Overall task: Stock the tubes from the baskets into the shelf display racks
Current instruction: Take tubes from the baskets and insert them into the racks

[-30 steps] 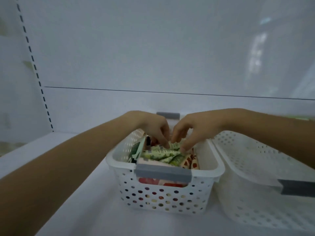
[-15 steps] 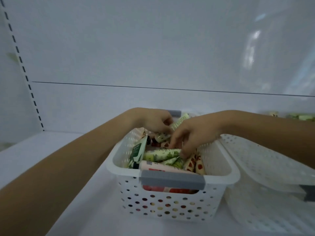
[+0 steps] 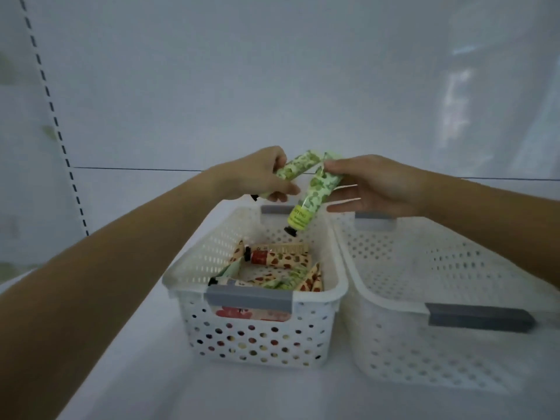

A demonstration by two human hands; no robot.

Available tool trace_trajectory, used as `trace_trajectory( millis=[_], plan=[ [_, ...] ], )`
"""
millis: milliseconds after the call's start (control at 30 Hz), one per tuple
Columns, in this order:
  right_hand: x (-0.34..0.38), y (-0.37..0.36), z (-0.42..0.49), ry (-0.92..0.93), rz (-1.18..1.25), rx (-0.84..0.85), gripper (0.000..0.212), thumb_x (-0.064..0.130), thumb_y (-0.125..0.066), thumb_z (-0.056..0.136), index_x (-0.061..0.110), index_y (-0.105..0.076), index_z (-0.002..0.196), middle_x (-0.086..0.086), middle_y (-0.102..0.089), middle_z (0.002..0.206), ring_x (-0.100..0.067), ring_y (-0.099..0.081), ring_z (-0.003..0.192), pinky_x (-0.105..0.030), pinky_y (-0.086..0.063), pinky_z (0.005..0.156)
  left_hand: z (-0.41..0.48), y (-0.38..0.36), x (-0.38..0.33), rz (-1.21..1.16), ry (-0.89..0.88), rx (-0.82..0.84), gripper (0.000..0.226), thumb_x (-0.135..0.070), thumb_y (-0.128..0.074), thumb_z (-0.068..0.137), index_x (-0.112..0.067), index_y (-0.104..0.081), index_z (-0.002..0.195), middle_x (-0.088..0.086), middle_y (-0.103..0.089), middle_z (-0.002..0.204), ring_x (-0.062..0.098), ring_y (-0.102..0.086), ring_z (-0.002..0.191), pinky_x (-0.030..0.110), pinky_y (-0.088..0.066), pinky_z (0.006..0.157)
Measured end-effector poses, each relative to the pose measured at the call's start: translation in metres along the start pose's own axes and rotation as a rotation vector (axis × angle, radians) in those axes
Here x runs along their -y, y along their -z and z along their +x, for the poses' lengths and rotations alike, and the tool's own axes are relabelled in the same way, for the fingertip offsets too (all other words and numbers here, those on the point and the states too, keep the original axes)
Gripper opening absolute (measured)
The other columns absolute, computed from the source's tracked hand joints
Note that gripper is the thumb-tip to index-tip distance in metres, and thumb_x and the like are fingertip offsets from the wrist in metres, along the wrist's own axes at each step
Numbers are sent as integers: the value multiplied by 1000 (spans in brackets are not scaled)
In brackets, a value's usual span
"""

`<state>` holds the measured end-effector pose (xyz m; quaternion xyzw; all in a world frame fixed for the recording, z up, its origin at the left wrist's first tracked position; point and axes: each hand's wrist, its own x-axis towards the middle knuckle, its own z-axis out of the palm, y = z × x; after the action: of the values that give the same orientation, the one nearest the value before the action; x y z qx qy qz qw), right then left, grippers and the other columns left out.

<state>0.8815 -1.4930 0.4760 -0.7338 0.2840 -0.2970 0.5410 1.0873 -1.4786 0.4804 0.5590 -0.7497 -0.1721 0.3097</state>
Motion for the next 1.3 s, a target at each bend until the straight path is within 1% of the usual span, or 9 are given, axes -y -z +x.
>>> trace_trajectory(
  millis=[100, 400, 533, 633, 800, 933, 1067, 1200, 1300],
  plan=[
    [7, 26, -20, 91, 97, -152, 18, 33, -62, 81, 16, -65, 86, 2, -71, 75, -11, -69, 72, -28, -58, 71, 6, -8, -31, -49, -48, -67, 36, -19, -68, 83, -20, -33, 78, 1, -50, 76, -6, -52, 43, 11, -36, 36],
    [1, 132, -108, 223, -122, -445, 10, 24, -60, 89, 16, -58, 83, 1, -61, 73, -5, -61, 52, -18, -50, 49, 39, -86, -140, -331, -10, -33, 14, -6, -44, 92, -19, -42, 92, 11, -62, 105, 21, -70, 83, 31, -56, 66],
    [-23, 175, -145, 207, -366, -543, 12, 24, -65, 85, 21, -53, 84, -4, -63, 79, -7, -63, 55, -20, -54, 51, 52, -137, -177, -318, -21, 34, 63, -3, -51, 90, -32, -22, 138, 14, -57, 105, 24, -67, 75, 30, -59, 63],
    [-45, 195, -160, 186, -586, -561, 17, 30, -66, 84, 24, -50, 85, 1, -61, 85, -12, -62, 65, -18, -52, 48, 61, -172, -195, -246, -9, 37, 73, -3, -53, 88, -36, -15, 142, 7, -54, 88, 14, -59, 59, 24, -55, 56],
    [-66, 200, -155, 256, -846, -483, 19, 31, -64, 86, 20, -49, 91, 3, -56, 93, -14, -57, 74, -19, -40, 56, 62, -199, -192, -90, 74, -5, 70, -5, -60, 82, -32, -25, 137, 3, -54, 88, 15, -55, 77, 31, -50, 73],
    [-77, 198, -147, 258, -858, -393, 15, 27, -58, 90, 20, -46, 94, -4, -61, 90, -21, -61, 71, -24, -43, 55, 54, -200, -172, -101, 143, -41, 72, -1, -63, 81, -27, -27, 137, 22, -60, 98, 27, -58, 85, 44, -49, 90],
    [-92, 186, -150, 224, -1052, -261, 16, 23, -50, 95, 16, -45, 109, -9, -59, 85, -16, -50, 60, -25, -36, 49, 52, -197, -165, -137, 155, -49, 73, -3, -66, 82, -25, -27, 139, 22, -61, 102, 25, -59, 87, 28, -51, 76],
    [-95, 179, -160, 341, -1306, -319, 39, 22, -48, 96, 9, -40, 132, -12, -44, 130, -24, -54, 96, -34, -47, 74, 53, -197, -164, -168, 155, -79, 66, -2, -64, 81, -25, -31, 133, 22, -59, 109, 24, -60, 86, 32, -53, 81],
    [-96, 178, -176, 488, -1435, -412, 48, 19, -51, 93, 7, -37, 138, -12, -32, 144, -24, -46, 117, -30, -44, 74, 54, -196, -164, -201, 161, -136, 52, -2, -61, 82, -28, -36, 119, 20, -58, 108, 25, -62, 83, 40, -54, 84]
  ],
)
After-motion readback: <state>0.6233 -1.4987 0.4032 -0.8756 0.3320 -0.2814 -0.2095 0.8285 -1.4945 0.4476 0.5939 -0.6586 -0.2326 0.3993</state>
